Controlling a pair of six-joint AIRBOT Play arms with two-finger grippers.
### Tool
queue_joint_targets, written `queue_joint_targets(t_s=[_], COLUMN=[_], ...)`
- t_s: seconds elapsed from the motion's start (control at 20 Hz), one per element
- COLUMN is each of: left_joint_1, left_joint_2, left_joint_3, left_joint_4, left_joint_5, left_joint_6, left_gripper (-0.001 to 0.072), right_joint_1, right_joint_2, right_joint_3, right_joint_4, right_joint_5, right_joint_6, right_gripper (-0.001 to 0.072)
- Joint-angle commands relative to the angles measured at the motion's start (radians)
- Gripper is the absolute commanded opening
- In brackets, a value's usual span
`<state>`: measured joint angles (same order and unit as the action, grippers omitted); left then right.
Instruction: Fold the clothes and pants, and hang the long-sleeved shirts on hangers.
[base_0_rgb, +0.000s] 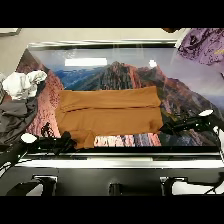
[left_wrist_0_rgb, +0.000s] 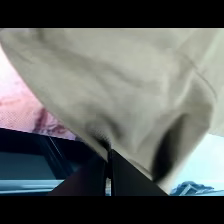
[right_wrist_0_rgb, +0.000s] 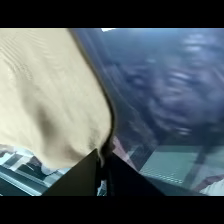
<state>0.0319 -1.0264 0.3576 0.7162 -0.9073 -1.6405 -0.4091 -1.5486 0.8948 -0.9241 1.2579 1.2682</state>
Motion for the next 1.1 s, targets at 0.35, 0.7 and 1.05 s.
queue_joint_targets(t_s=[0.35, 0.7, 1.05], left_joint_1=[0.148, 0.147, 0.147], left_joint_2=[0.274, 0.333, 0.059], left_joint_3=[0.227, 0.263, 0.451], left_joint_4=[0.470, 0.428, 0.428], left_joint_5=[-0.461, -0.502, -0.378], left_joint_6=[-0.134, -0.136, -0.016], left_gripper=[0.0018, 0.0018, 0.0018], right_joint_1=[0.015, 0.016, 0.017], right_joint_2=[0.343, 0.485, 0.414], right_joint_3=[0.002, 0.002, 0.009], right_joint_4=[-0.212, -0.182, 0.033], right_joint_5=[0.122, 0.168, -0.006], right_joint_6=[0.166, 0.182, -0.015], right_gripper=[0.0027, 0.0028, 0.0028])
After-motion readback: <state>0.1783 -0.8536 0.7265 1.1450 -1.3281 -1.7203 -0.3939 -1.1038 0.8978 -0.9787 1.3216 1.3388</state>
